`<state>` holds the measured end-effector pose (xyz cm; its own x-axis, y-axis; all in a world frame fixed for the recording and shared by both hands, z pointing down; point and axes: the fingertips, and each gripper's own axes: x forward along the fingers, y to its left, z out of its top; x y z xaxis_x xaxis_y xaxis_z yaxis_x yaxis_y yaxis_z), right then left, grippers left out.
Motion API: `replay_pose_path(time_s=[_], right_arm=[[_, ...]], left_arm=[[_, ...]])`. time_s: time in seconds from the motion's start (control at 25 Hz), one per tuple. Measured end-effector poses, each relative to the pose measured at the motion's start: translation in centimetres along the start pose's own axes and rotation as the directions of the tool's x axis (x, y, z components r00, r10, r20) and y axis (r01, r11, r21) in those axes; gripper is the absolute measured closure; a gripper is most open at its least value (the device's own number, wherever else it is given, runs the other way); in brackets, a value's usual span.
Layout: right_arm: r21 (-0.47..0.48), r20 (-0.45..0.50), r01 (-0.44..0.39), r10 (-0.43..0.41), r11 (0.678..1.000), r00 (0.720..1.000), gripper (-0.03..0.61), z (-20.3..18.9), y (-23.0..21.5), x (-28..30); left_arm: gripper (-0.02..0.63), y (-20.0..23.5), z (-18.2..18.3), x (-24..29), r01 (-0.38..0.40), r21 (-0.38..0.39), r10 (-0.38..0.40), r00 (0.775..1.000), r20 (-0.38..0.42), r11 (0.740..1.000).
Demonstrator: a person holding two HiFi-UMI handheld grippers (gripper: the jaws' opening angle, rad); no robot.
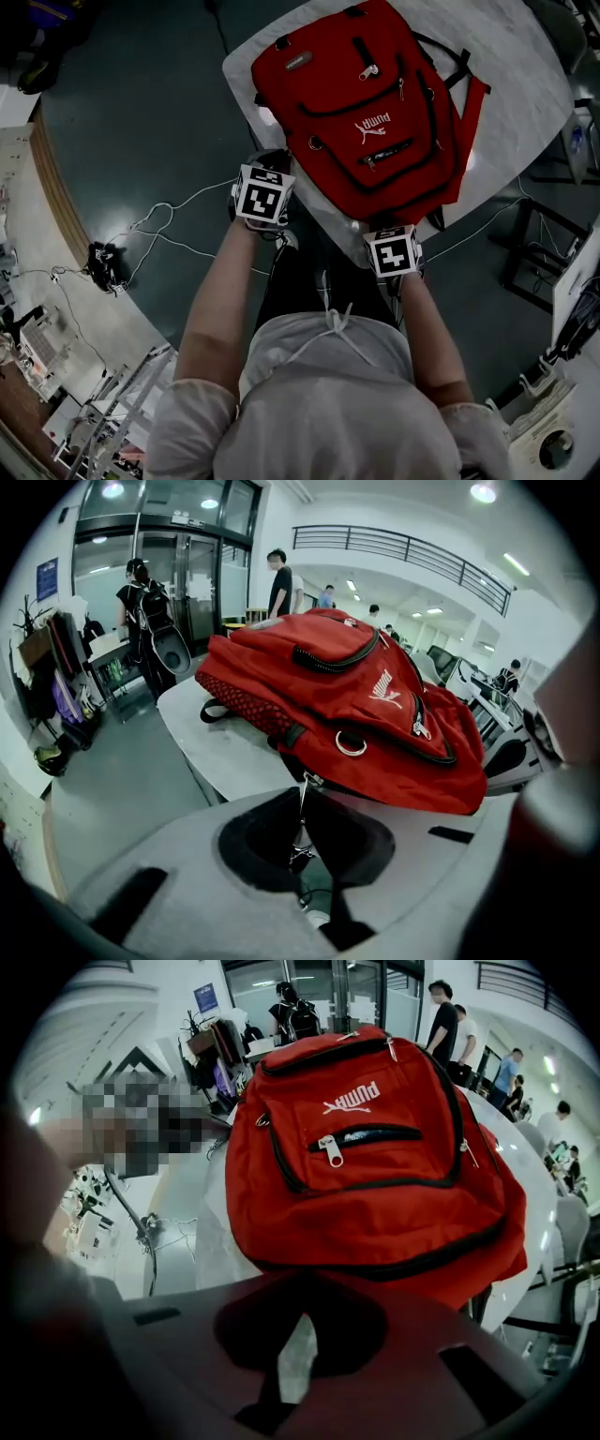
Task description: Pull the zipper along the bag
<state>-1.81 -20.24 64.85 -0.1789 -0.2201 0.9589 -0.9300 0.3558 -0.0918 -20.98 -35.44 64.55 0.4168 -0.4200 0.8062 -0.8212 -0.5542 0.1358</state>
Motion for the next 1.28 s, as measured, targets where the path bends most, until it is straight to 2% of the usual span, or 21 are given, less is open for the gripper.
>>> replay_pose_path(time_s=[0.08, 0.24, 0.52, 0.6, 0.68, 0.88, 1.04, 1.16, 1.28], right_arm=[[0.022, 0.003, -0.010, 0.010, 1.000, 1.000, 0.552, 0.1, 0.0, 0.1], [0.049, -0.009, -0.022, 0.023, 0.999, 1.000, 0.552, 0.0, -0.2, -0.1], [0.068, -0.001, -0.033, 0.033, 0.997, 0.999, 0.552, 0.0, -0.2, 0.0], [0.067, -0.005, -0.037, 0.038, 0.997, 0.999, 0.552, 0.1, 0.0, -0.1], [0.059, -0.003, -0.039, 0.039, 0.997, 0.999, 0.552, 0.2, 0.0, -0.1], [0.029, 0.023, -0.021, 0.020, 0.999, 1.000, 0.552, 0.1, 0.2, -0.6], [0.004, 0.088, -0.015, 0.015, 1.000, 0.996, 0.551, 1.6, 0.7, -2.2], [0.001, 0.183, -0.021, 0.021, 1.000, 0.983, 0.551, 2.6, 0.9, -4.1], [-0.009, 0.295, -0.011, 0.014, 1.000, 0.955, 0.551, 4.5, 1.2, -7.1]], left_arm=[[0.591, 0.3, 0.2, 0.2, -0.001, 0.011, 0.001, 1.000, -0.001, 1.000], [0.589, 0.3, 0.5, -0.1, 0.000, -0.034, 0.000, 1.000, 0.009, 0.999], [0.589, -0.5, 0.4, -0.7, -0.021, -0.058, 0.024, 0.999, 0.041, 0.998], [0.586, -0.6, 0.2, -1.0, -0.011, -0.086, 0.015, 0.999, 0.048, 0.996], [0.555, -0.6, 0.0, -1.4, 0.001, -0.126, 0.006, 0.998, 0.057, 0.992], [0.535, -1.6, -0.5, -3.1, -0.009, -0.152, 0.022, 0.996, 0.082, 0.988], [0.535, -3.8, 1.4, -5.4, 0.052, -0.207, -0.015, 0.984, 0.177, 0.977], [0.535, -6.0, 2.3, -7.4, 0.071, -0.179, -0.030, 0.975, 0.221, 0.981], [0.543, -7.8, 3.2, -9.3, 0.091, -0.147, -0.049, 0.963, 0.266, 0.985]])
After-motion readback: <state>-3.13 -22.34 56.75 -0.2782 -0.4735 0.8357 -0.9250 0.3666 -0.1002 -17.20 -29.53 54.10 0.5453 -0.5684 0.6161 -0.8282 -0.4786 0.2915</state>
